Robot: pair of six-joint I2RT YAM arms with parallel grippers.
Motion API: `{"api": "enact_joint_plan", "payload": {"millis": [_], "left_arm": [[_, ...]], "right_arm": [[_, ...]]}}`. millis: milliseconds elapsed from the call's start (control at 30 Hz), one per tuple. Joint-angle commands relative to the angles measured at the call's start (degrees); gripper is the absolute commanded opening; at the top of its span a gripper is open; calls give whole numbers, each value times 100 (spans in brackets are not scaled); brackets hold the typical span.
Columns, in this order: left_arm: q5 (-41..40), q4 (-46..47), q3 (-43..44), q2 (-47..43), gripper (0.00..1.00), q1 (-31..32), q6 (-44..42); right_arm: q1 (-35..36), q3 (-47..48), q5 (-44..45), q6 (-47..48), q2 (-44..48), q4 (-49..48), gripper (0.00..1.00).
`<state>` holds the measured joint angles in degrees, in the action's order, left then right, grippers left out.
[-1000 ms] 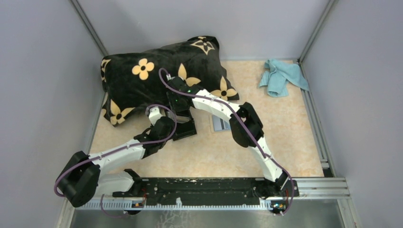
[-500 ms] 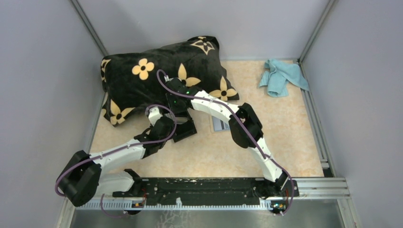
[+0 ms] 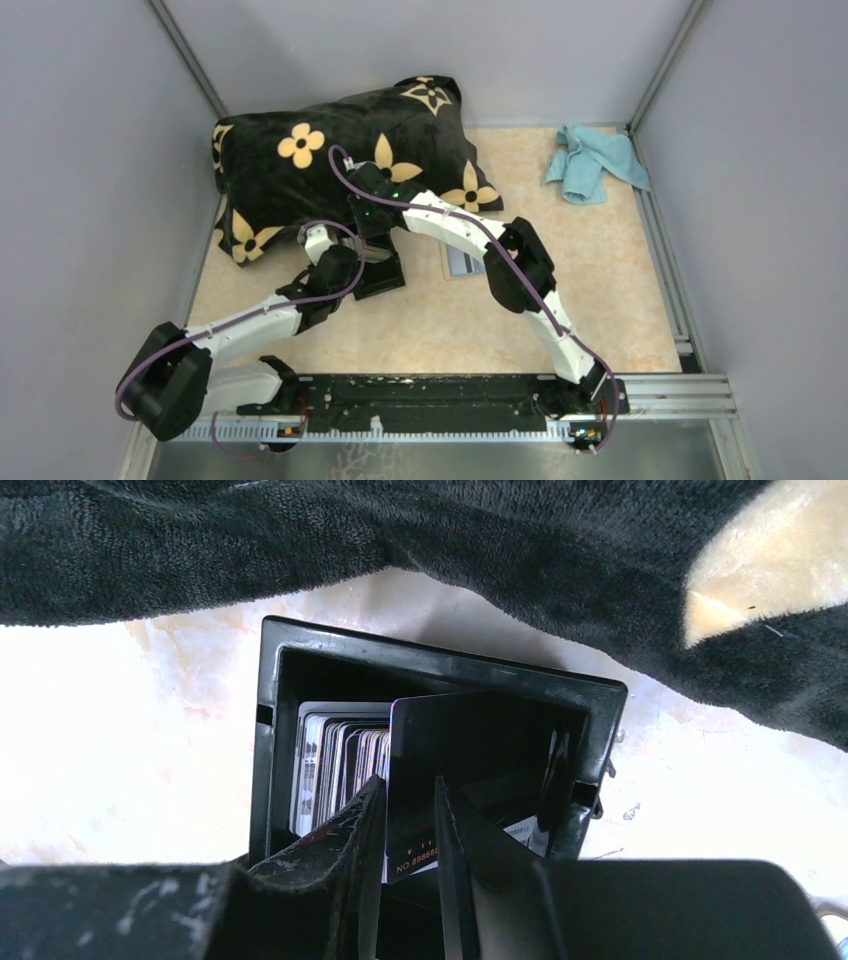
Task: Put the credit cards into the card holder
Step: Pick up the credit card from the storage box.
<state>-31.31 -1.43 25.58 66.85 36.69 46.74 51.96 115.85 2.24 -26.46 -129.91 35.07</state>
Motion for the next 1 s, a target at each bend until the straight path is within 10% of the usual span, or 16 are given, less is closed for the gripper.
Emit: {"api": "enact_joint_plan", "payload": {"millis": [0, 967], "left_arm": [[7, 200, -95, -146, 35, -49, -243], [326, 527, -69, 28, 30, -140, -436]], "right_arm": [[68, -36, -149, 105, 447, -254, 23], [68, 42, -382, -43, 326, -299, 28]]}}
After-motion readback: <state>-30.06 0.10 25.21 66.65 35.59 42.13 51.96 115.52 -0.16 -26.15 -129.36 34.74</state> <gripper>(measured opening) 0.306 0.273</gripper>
